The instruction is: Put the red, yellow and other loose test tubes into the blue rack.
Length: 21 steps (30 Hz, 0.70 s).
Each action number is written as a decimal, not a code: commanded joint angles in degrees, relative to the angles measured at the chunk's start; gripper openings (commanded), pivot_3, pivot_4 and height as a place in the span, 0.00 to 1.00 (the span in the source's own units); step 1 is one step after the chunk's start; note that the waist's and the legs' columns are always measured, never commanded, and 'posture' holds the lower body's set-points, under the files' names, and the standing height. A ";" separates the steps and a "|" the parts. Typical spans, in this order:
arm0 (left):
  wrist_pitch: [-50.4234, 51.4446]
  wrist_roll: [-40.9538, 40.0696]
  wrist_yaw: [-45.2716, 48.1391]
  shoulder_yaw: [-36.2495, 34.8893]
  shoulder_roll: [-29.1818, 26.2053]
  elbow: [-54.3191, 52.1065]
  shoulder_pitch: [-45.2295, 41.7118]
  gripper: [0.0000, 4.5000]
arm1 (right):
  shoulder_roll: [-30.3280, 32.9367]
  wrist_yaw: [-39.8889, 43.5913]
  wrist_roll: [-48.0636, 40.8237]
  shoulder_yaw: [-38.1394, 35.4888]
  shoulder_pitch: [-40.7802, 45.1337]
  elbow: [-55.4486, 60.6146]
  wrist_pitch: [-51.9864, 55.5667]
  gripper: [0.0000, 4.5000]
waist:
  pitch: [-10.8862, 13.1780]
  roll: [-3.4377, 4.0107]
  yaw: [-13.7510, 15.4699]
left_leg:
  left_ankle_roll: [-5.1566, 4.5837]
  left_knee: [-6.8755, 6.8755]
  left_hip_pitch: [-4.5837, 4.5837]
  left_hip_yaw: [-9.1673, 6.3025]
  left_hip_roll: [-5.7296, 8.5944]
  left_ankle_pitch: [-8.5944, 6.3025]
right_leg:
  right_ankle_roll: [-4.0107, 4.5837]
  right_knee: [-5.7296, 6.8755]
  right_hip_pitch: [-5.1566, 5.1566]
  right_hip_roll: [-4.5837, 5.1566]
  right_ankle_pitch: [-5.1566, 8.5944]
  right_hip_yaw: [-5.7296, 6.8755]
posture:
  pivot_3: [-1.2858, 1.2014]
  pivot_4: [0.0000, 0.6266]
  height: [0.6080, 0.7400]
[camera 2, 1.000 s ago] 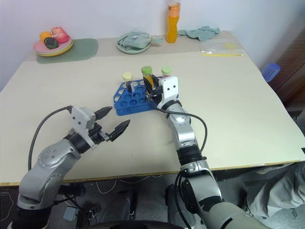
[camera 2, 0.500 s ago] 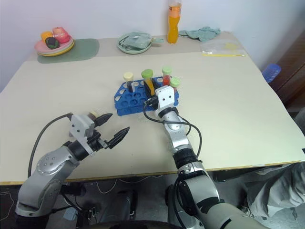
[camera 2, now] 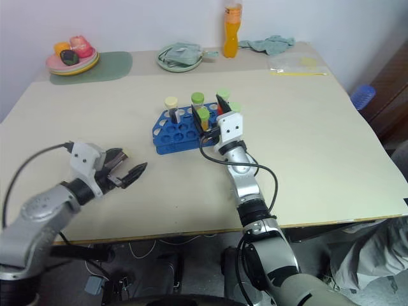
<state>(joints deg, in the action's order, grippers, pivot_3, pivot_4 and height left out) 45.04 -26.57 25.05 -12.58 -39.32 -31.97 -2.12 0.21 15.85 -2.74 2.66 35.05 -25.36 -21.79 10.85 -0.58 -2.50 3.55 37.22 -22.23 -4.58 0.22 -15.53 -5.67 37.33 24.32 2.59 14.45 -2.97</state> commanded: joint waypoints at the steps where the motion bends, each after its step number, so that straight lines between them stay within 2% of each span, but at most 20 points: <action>1: 12.23 -3.49 2.06 -3.66 -8.15 2.55 -8.67 1.00 | 1.38 5.28 -4.76 1.28 -1.30 11.27 6.79 0.89 | 0.01 0.00 -0.04 | 0.00 -0.01 0.00 0.00 0.00 0.00 | 0.00 -0.01 0.00 -0.01 0.00 0.00 | 0.52 0.24 1.00; 4: 24.20 -6.33 6.84 -0.15 -16.71 11.25 -19.98 1.00 | 3.96 12.17 -9.54 3.80 -2.02 20.09 15.99 0.89 | 0.06 -0.07 -0.16 | 0.01 0.01 -0.04 -0.10 -0.01 0.01 | 0.01 0.02 0.01 -0.05 0.00 0.10 | 0.52 0.24 1.00; 6: 31.50 -6.88 10.26 6.93 -21.43 16.09 -26.80 1.00 | 6.95 16.96 -11.21 6.23 -3.02 25.30 21.60 0.89 | 0.06 -0.06 -0.55 | 0.01 -0.05 -0.01 -0.07 0.01 0.01 | 0.00 -0.01 0.01 -0.04 0.00 0.08 | 0.52 0.24 1.00; 7: 31.89 -5.78 11.83 10.80 -22.78 18.59 -30.02 1.00 | 9.21 19.92 -12.33 7.53 -3.85 28.33 24.94 0.89 | 0.05 -0.04 -0.73 | 0.01 -0.08 -0.01 -0.07 0.02 0.00 | -0.02 -0.02 0.01 -0.05 0.02 0.08 | 0.52 0.24 1.00; 10: 35.48 -4.79 16.06 19.91 -23.46 26.30 -39.59 1.00 | 14.85 26.01 -14.69 9.89 -5.86 34.71 31.88 0.89 | 0.07 -0.07 -0.69 | 0.00 -0.11 -0.03 -0.07 0.04 0.00 | -0.09 -0.08 -0.01 -0.02 0.08 0.08 | 0.52 0.24 1.00; 15: 32.02 2.30 21.94 35.37 -23.37 34.98 -48.43 1.00 | 18.57 29.37 -15.56 11.35 -8.26 39.09 36.26 0.89 | 0.11 -0.13 -0.96 | 0.00 -0.06 -0.09 -0.07 0.04 0.00 | -0.08 -0.07 0.04 -0.04 0.08 0.08 | 0.52 0.24 1.00; 18: 30.72 5.53 24.56 40.96 -22.44 38.91 -50.45 1.00 | 19.20 29.75 -14.57 12.05 -8.95 40.05 36.66 0.89 | 0.11 -0.13 -1.30 | 0.00 -0.08 -0.09 -0.06 0.04 0.00 | -0.07 -0.06 0.06 -0.05 0.09 0.07 | 0.52 0.24 1.00; 21: 29.79 7.64 26.51 43.60 -21.14 41.76 -51.17 1.00 | 18.91 29.48 -14.35 12.13 -9.39 40.54 36.97 0.89 | 0.12 -0.16 -1.27 | 0.00 -0.06 -0.13 -0.06 0.03 0.00 | -0.07 -0.06 0.09 -0.04 0.09 0.07 | 0.52 0.24 1.00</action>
<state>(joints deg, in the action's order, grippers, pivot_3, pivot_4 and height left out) 75.59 -20.98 50.36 30.49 -60.26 8.85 -51.93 19.34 45.40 -17.03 14.71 25.63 12.39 15.41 10.97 -0.74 -3.78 3.55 37.17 -22.36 -4.65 0.25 -15.52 -5.74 37.28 24.42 2.54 14.54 -2.90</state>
